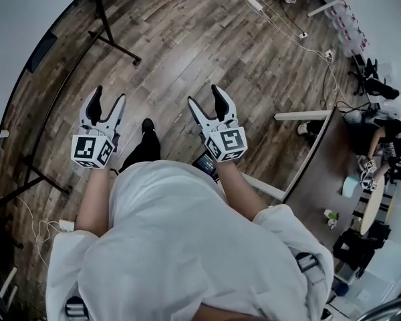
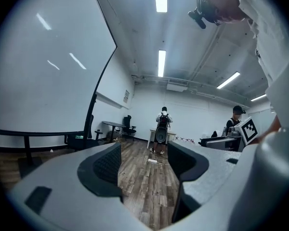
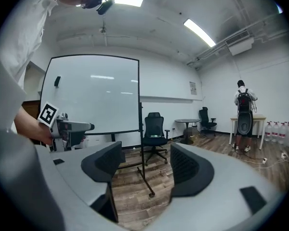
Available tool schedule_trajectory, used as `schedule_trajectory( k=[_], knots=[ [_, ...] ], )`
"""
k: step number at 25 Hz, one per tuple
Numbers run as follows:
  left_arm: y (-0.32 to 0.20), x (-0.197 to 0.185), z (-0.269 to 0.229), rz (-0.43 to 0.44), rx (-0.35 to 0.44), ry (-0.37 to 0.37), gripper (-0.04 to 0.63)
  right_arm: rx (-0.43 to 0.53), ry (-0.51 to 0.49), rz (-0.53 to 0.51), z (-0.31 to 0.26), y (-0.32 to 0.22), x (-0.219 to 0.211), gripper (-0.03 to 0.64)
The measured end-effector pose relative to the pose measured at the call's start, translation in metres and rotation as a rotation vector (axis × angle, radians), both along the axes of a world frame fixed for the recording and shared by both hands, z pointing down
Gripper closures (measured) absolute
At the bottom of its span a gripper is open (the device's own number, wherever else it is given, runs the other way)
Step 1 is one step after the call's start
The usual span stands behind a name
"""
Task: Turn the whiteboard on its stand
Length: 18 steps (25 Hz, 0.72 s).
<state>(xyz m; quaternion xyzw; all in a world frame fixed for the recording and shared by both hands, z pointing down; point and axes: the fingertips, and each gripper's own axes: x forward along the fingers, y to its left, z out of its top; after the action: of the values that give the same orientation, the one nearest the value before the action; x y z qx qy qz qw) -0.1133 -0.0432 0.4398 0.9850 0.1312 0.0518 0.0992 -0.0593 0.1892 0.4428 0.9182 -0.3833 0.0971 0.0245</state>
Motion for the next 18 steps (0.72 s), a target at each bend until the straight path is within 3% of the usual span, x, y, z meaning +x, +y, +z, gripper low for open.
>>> schedule_trajectory(
  k=[8, 18],
  knots=[
    [-0.048, 0.144, -0.003, 0.015, 0.011, 0.010, 0.310, 0.002, 0.021, -0.003, -0.016, -0.049, 0.141, 0.304],
    [-0.114, 0.223, -0.010, -0.081, -0.007, 0.021, 0.310, 0.014, 0.036, -0.111, -0.026, -0.124, 0.245, 0.304]
  ],
)
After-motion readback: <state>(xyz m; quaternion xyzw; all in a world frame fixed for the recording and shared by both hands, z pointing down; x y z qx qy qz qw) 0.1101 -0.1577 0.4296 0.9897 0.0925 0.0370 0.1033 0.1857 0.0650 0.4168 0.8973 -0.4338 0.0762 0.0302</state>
